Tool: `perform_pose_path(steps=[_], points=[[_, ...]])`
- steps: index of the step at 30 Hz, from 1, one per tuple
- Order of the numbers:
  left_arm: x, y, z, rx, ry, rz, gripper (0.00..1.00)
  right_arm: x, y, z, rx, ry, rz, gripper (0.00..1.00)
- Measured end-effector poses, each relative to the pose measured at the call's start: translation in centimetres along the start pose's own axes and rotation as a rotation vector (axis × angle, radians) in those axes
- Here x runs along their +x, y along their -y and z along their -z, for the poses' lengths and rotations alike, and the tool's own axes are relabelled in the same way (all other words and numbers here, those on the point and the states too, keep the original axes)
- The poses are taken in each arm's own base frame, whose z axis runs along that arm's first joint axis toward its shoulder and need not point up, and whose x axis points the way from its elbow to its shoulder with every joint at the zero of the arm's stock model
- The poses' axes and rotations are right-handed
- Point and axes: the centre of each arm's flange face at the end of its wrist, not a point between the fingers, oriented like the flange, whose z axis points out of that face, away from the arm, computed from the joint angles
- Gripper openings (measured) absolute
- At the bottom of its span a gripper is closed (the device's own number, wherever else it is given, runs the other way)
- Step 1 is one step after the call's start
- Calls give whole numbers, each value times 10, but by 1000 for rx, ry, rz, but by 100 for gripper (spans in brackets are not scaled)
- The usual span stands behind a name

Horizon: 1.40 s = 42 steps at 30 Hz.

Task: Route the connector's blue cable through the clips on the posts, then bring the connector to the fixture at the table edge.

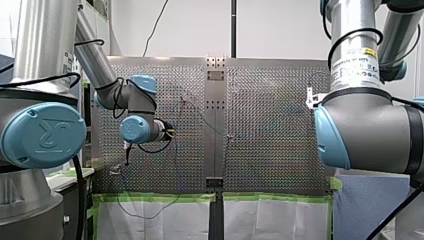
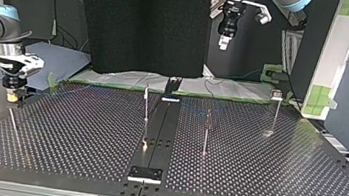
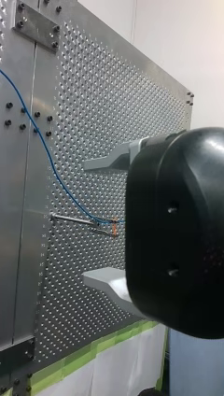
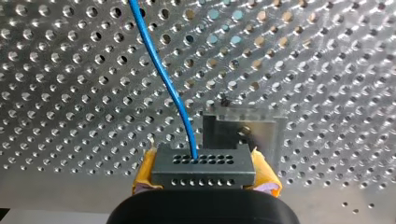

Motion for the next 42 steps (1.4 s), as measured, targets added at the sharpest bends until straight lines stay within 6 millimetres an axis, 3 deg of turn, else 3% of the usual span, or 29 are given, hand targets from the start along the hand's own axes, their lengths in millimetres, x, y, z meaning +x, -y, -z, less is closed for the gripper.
perform_pose_path(steps=[42], points=[[0,-3,-2,-11,0,1,100,18,6,-13,37,-39,2,0]])
